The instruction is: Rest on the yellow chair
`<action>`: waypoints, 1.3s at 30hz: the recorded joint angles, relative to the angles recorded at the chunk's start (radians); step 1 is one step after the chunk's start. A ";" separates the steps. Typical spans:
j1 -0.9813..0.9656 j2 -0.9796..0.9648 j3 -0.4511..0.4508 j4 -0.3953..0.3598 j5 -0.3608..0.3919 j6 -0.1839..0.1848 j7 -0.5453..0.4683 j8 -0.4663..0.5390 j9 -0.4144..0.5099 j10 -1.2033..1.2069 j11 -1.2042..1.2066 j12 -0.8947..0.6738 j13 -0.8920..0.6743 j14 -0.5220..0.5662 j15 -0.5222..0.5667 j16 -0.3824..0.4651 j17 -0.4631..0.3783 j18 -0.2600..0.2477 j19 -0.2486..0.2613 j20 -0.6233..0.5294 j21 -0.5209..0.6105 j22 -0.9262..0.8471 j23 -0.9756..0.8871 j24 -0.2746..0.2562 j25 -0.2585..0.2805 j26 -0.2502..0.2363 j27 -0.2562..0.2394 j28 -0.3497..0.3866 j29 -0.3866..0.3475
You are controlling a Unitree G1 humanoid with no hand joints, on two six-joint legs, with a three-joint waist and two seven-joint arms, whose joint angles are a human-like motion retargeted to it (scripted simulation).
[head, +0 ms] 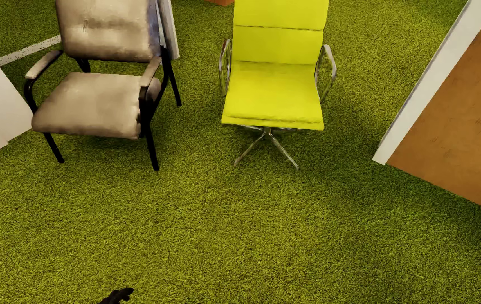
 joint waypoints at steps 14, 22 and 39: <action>-0.138 0.052 0.028 0.161 0.233 0.009 -0.019 0.006 -0.069 1.080 -0.598 0.011 -0.078 0.133 0.170 0.000 -0.030 -0.047 -0.299 -0.100 0.024 -0.025 -0.027 -0.134 0.087 0.051 0.004 0.008 0.056; -0.445 0.336 0.129 0.045 0.257 -0.008 -0.231 0.141 -0.039 0.271 -0.547 0.168 -0.479 0.082 -0.133 0.004 0.018 0.031 -0.240 -0.002 0.325 -0.016 -0.270 -0.137 0.082 0.064 -0.046 0.040 0.019; -0.291 0.316 0.100 0.059 0.050 -0.013 0.066 -0.198 0.049 0.170 -0.459 0.237 -0.313 -0.017 -0.079 0.036 -0.277 0.051 -0.180 0.113 0.136 -0.019 -0.132 -0.054 0.112 -0.011 0.049 -0.053 -0.041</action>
